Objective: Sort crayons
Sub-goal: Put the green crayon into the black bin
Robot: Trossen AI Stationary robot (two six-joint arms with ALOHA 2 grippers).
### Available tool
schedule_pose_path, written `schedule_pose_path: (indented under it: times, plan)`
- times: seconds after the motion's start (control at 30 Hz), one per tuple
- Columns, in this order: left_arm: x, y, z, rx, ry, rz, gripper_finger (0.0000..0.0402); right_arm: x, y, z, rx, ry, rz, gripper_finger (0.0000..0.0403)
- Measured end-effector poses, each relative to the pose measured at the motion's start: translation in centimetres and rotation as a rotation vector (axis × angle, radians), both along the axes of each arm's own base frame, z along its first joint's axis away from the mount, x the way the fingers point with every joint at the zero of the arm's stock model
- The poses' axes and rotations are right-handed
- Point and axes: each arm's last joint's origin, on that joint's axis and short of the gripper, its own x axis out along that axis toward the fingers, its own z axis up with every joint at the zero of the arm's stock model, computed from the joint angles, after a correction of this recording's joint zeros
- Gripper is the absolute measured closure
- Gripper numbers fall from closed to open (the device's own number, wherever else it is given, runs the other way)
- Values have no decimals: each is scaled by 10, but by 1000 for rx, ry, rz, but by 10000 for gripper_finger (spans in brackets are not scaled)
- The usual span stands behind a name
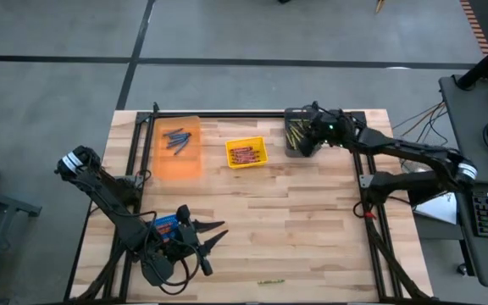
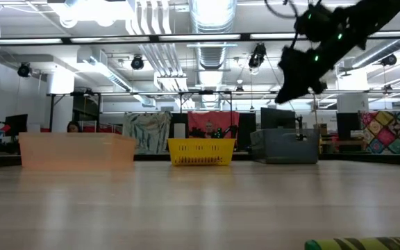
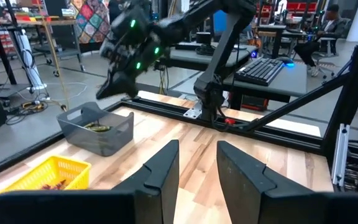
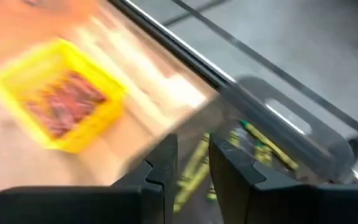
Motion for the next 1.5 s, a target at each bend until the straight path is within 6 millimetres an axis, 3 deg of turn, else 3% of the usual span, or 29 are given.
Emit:
schedule_pose_path:
  times: [0.23, 0.57, 1.17, 1.5]
  plan:
    - [4, -4, -8, -30, -8, -3, 311, 0, 55, 31, 34, -98, 177, 323]
    - [14, -15, -24, -45, -21, -7, 311, 9, 137, 34, 204, -154, 485, 323]
    - [35, -24, -45, -114, -14, -147, 311, 13, 264, -17, 493, 76, 768, 323]
    - [36, -24, -43, -129, -33, -142, 311, 35, 317, -57, 515, -4, 906, 323]
